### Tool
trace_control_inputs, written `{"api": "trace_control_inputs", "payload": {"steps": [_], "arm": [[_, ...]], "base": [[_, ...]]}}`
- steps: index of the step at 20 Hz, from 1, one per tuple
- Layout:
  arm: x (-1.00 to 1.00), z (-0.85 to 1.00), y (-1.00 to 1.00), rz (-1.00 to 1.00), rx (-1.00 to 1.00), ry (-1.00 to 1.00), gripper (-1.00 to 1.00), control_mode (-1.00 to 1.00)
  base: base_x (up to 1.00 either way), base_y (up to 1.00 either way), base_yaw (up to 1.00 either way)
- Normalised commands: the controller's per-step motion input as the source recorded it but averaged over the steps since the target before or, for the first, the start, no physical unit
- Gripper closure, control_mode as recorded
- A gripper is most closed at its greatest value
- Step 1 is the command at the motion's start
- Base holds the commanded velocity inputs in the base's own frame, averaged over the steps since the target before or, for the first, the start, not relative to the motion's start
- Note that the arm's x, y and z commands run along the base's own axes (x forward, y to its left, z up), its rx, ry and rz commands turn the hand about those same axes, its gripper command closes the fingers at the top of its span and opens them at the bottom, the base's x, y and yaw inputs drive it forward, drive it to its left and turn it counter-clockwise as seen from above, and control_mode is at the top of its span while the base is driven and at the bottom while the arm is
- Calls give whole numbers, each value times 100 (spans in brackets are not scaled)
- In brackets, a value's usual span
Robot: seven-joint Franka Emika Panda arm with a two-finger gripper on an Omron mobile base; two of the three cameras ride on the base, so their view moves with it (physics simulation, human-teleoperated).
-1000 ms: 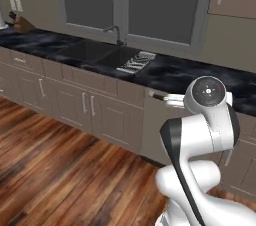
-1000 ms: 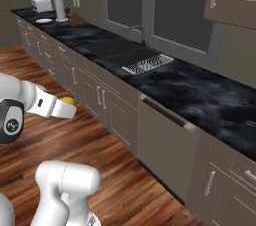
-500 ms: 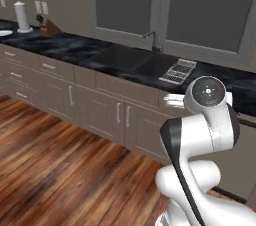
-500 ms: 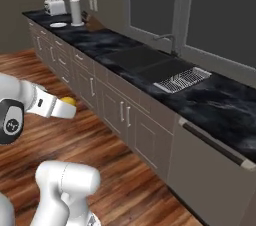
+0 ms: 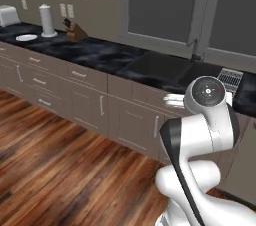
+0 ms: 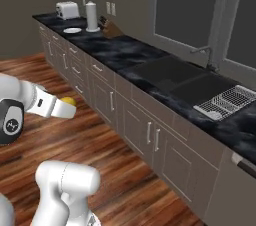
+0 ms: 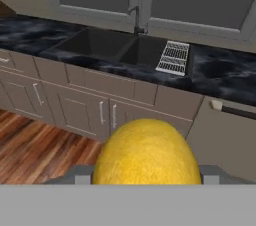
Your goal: Pick lemon from the fridge and place it on the plate on the counter.
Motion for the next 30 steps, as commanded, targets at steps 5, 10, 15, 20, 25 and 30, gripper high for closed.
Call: {"api": "trace_control_inputs", "payload": {"steps": [5,10,15,20,25,30], "arm": [[0,0,0,0,0,0,100,100],[0,0,0,0,0,0,100,100],[0,0,0,0,0,0,100,100],[0,0,0,0,0,0,100,100],[0,0,0,0,0,0,100,100],[0,0,0,0,0,0,100,100]], "base": [[96,50,2],[100,49,0],[100,46,0],[97,44,0],[95,48,0],[91,50,0]]}}
